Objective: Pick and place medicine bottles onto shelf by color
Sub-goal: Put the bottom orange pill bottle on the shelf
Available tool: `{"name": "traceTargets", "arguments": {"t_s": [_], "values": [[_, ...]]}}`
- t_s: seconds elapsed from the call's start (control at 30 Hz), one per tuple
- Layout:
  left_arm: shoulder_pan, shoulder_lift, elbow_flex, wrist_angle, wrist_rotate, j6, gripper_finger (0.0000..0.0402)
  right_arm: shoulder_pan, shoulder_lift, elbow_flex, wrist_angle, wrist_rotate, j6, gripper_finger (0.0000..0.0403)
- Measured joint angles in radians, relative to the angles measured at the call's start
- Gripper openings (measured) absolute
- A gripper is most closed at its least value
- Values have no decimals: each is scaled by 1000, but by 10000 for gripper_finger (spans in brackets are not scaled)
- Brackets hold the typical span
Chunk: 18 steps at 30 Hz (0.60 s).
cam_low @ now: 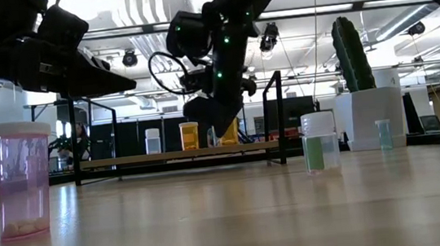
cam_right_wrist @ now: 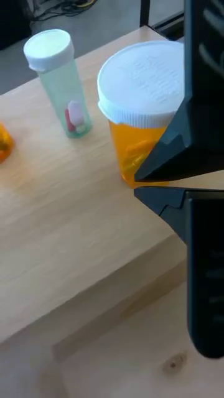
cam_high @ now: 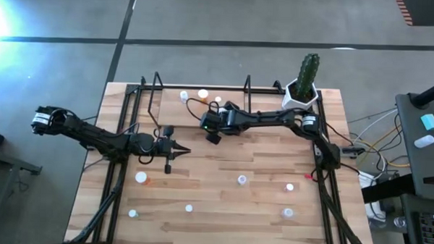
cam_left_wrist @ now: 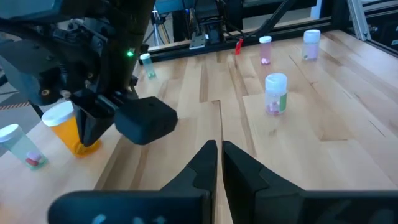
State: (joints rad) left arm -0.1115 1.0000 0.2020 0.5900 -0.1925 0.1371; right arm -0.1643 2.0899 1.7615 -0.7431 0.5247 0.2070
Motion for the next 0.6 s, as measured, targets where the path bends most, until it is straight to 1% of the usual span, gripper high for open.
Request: {"name": "traceTargets", "arguments": {"t_s": [0.1,0.23,0.6], "values": [[0,0,0,0,0,0,6,-12,0,0,-9,3,14,13],[0,0,-1,0,0,0,6,-27,-2,0,-15,58,28,13],[0,0,-6,0,0,-1,6,-62,-4,0,-23,100,58,13]]}}
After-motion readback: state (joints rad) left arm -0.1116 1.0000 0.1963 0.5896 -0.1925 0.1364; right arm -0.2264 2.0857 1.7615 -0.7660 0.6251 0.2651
